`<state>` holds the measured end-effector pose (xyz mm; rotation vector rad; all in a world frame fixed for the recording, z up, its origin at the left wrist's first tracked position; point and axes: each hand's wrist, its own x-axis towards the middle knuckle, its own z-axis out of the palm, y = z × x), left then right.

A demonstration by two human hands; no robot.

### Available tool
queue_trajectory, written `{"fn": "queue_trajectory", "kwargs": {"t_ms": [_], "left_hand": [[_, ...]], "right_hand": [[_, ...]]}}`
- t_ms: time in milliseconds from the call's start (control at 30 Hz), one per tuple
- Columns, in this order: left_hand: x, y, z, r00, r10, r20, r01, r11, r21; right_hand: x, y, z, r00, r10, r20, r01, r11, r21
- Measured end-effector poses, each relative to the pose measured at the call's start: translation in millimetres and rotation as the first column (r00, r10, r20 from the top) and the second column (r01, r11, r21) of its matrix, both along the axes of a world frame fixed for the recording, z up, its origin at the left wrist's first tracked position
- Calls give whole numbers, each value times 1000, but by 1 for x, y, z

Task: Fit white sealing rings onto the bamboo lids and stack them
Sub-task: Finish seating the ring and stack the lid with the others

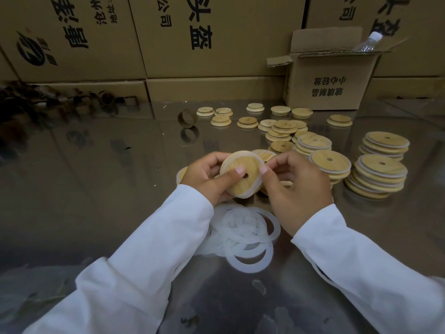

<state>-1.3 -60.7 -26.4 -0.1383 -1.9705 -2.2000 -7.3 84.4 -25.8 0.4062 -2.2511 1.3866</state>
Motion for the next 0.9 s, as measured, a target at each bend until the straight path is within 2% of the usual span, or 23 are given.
{"fn": "queue_trajectory", "kwargs": {"t_ms": [200,367,500,700,900], "left_hand": [[1,1,-2,998,23,-58,-35,976,-216],[0,-3,-2,995,35,-98,-61,959,-276],[0,-4,-3,996,23,-90,-44,970,-239],[-2,-3,-6,993,50,-108,-74,969,-236],[-3,-3,-4,996,68,-57,-73,993,-92]], "right_hand": [[1,2,-1,999,30,-24,-27,989,144],[-2,2,0,993,36,109,-38,999,16],[-3,2,2,985,60,165,-54,998,-38],[2,1,1,996,52,79,-54,998,26],[5,-2,-1,1000,15,12,-16,997,77]]}}
